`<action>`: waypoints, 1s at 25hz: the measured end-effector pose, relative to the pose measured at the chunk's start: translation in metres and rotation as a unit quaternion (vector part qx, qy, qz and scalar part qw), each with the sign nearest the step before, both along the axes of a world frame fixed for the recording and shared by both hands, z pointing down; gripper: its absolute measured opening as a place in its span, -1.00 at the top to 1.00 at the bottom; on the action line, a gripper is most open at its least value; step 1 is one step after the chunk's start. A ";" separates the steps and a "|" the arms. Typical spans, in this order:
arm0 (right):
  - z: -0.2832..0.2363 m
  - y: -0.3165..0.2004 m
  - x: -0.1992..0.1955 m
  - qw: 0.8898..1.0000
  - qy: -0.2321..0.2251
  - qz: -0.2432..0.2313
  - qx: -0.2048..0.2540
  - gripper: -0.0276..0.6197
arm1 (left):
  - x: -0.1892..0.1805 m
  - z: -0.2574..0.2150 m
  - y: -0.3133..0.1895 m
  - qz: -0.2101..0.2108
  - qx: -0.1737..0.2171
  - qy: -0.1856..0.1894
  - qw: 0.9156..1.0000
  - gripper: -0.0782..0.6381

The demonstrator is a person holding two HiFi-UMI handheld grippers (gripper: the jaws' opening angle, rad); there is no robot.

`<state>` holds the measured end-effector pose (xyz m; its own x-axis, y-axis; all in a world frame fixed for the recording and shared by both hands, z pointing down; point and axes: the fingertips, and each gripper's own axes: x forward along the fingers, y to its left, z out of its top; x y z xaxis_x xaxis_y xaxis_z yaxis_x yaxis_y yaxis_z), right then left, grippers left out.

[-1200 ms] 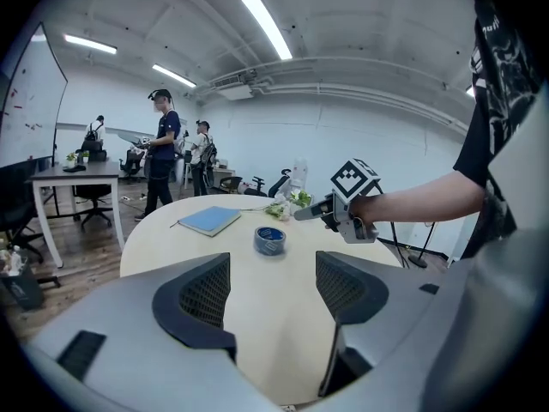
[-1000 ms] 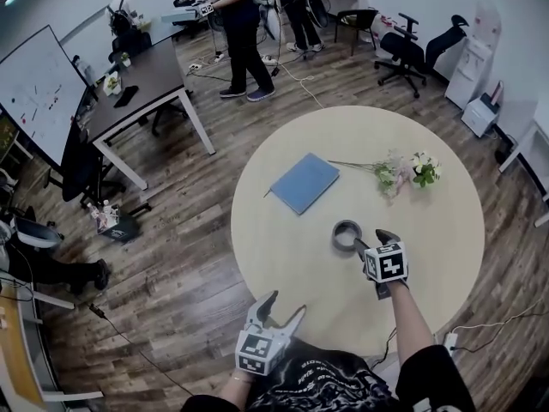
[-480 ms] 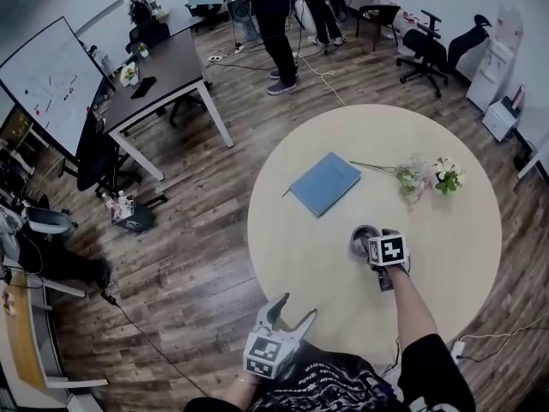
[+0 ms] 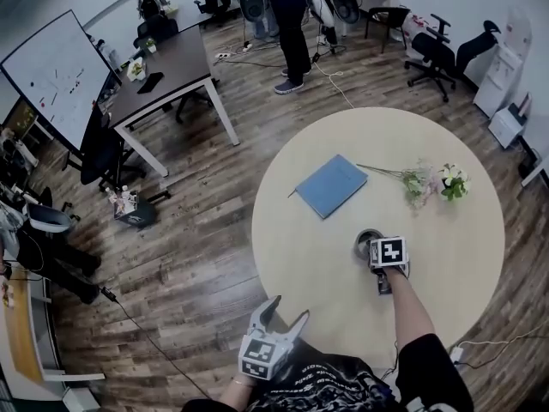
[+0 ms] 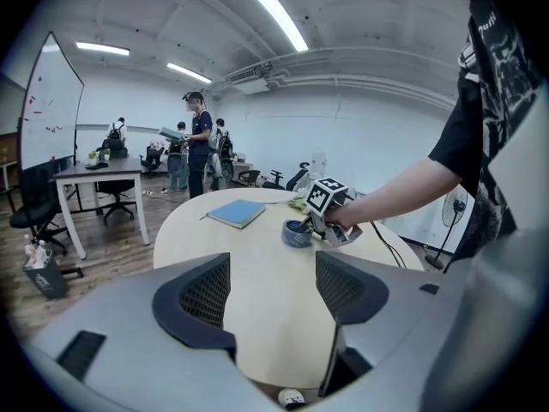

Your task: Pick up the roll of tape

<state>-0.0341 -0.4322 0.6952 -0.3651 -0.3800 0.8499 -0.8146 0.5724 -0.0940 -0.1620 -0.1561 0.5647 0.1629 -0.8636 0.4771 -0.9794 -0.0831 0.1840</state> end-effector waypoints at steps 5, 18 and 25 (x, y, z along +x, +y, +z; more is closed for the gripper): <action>-0.001 0.002 0.004 0.999 0.019 0.024 0.021 0.62 | 0.002 0.003 -0.001 0.002 -0.003 0.005 1.000 -0.12; -0.041 0.004 0.004 0.995 0.003 0.026 0.099 0.68 | 0.002 0.000 -0.002 0.010 0.015 -0.002 1.000 -0.12; -0.080 0.013 0.012 0.990 -0.042 0.036 0.133 0.68 | 0.008 -0.002 -0.006 0.018 0.027 -0.003 0.999 -0.12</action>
<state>-0.0217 -0.4187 0.6149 -0.3946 -0.6141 0.6835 -0.8499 0.5266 -0.0175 -0.1536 -0.1618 0.5630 0.1913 -0.8817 0.4312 -0.9767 -0.1277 0.1722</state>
